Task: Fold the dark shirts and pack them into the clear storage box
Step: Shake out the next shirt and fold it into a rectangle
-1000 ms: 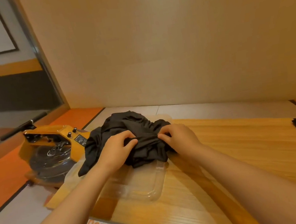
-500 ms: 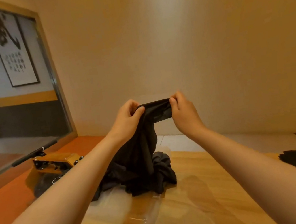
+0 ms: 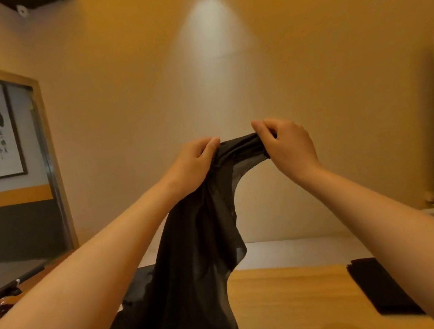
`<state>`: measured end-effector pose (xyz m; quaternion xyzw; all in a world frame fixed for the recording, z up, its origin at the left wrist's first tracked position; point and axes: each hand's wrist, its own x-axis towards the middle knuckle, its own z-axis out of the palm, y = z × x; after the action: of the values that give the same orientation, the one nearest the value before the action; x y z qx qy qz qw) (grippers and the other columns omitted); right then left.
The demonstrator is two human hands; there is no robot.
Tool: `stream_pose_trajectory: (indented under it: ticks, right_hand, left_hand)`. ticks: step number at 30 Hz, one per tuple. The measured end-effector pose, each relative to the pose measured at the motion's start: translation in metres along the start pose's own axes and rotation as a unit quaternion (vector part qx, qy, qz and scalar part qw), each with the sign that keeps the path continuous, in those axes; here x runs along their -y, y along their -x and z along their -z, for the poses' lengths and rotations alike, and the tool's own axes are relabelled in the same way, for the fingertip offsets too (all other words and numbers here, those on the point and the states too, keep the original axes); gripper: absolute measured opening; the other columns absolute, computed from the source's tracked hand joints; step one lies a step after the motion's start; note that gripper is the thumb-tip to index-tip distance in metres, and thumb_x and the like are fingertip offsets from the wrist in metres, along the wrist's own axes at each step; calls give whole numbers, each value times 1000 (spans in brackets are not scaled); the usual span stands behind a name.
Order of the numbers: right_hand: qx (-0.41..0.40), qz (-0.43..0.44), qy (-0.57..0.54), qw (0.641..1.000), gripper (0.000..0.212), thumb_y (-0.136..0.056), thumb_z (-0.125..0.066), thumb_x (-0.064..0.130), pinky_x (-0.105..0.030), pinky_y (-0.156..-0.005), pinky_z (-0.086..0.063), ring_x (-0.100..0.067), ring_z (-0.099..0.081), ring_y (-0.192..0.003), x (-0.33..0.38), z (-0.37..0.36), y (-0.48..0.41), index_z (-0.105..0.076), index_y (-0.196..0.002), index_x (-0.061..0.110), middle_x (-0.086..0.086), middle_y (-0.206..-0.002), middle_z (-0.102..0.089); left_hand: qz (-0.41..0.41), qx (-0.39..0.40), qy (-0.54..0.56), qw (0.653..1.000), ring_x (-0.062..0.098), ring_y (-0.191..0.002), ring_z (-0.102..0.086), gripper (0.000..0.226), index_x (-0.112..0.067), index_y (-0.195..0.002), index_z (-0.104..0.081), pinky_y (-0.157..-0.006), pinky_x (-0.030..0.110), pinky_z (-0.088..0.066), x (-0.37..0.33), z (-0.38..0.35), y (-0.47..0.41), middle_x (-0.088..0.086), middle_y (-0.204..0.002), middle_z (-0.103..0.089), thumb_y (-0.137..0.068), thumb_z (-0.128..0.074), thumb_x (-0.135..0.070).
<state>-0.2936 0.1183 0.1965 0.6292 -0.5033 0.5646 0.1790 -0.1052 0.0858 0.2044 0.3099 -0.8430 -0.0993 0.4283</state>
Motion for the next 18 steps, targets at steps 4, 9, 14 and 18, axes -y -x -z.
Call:
stream_pose_trajectory:
  ticks: [4, 9, 14, 18]
  right_hand:
    - [11, -6, 14, 1000, 45, -100, -43, 38, -34, -51, -26, -17, -38, -53, -18, 12, 4, -46, -62, 14, 1, -54, -43]
    - [27, -25, 80, 996, 50, -100, -43, 36, -33, -50, -21, -17, -31, -49, -44, 31, 14, -34, -54, 21, 1, -51, -34]
    - [-10, -61, 157, 986, 47, -101, -41, 37, -32, -50, -23, -17, -37, -50, -68, 72, 14, -43, -58, 17, 0, -54, -40]
    - [-47, -99, 219, 970, 47, -102, -38, 36, -32, -51, -29, -22, -44, -55, -84, 111, 19, -50, -63, 13, -3, -58, -46]
  left_hand:
    - [26, 81, 49, 995, 18, -63, -57, 49, -3, -91, -65, -60, 27, -43, -5, -31, -1, 16, -75, -61, -86, -61, -52]
    - [1, 143, -5, 990, 24, -78, -62, 22, -20, -88, -51, -62, 30, -49, 14, -58, -3, 7, -86, -61, -79, -64, -3]
    - [22, 198, -10, 980, 20, -98, -59, 32, -21, -108, -48, -69, 23, -53, 27, -74, -5, 1, -105, -57, -85, -60, -2]
    - [22, 175, -25, 984, 22, -92, -59, 29, -20, -101, -51, -64, 25, -51, 34, -78, -7, -3, -96, -57, -84, -59, 1]
